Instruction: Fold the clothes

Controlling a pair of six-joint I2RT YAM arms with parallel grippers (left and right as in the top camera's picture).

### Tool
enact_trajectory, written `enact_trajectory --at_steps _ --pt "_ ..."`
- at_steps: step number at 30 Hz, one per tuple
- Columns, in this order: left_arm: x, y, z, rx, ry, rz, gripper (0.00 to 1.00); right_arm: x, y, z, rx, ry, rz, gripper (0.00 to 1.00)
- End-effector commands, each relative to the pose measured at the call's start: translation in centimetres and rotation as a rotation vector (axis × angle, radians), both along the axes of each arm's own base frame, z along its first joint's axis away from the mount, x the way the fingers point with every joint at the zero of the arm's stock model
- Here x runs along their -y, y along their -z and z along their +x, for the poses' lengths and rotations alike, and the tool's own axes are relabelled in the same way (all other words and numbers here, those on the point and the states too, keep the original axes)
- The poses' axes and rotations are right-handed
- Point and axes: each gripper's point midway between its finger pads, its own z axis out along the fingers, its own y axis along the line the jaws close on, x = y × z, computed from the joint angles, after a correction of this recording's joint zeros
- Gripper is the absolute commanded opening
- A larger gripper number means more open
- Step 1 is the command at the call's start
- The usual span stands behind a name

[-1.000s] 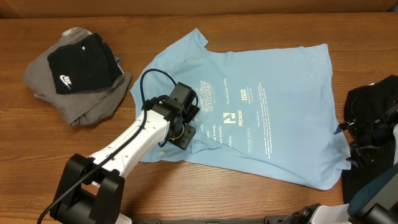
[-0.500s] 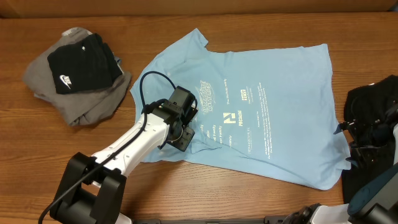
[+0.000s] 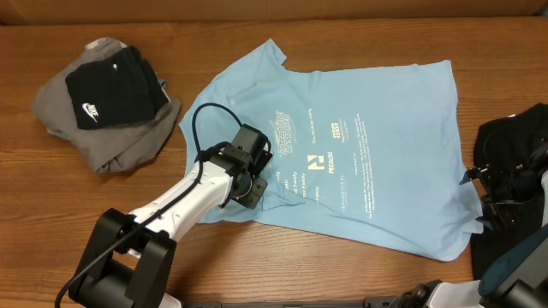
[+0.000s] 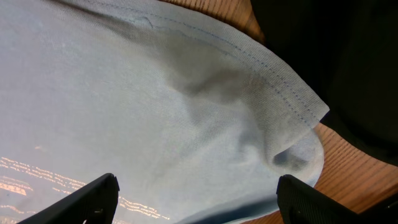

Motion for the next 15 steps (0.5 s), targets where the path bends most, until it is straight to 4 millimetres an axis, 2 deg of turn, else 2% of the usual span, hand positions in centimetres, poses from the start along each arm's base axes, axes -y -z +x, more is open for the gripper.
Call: enact_trajectory --at_steps 1,5,8,11,15 --pt "0.8 -0.4 0.1 -0.002 0.011 -0.031 0.06 0.2 -0.6 0.4 0.027 -0.004 -0.013 0.85" --pt "0.4 -0.4 -0.3 -0.02 0.008 -0.008 0.04 0.2 -0.6 0.4 0.026 -0.004 -0.012 0.85" --pt "-0.1 -1.9 0.1 -0.024 -0.028 0.027 0.04 0.2 -0.6 0.4 0.026 -0.004 -0.012 0.85" --pt "-0.5 -4.8 2.5 0.056 -0.044 0.078 0.04 0.2 -0.6 0.5 0.03 -0.004 -0.015 0.85" --pt "-1.5 -8.7 6.9 0.25 -0.086 0.17 0.04 0.3 -0.6 0.5 0.031 -0.004 -0.016 0.85"
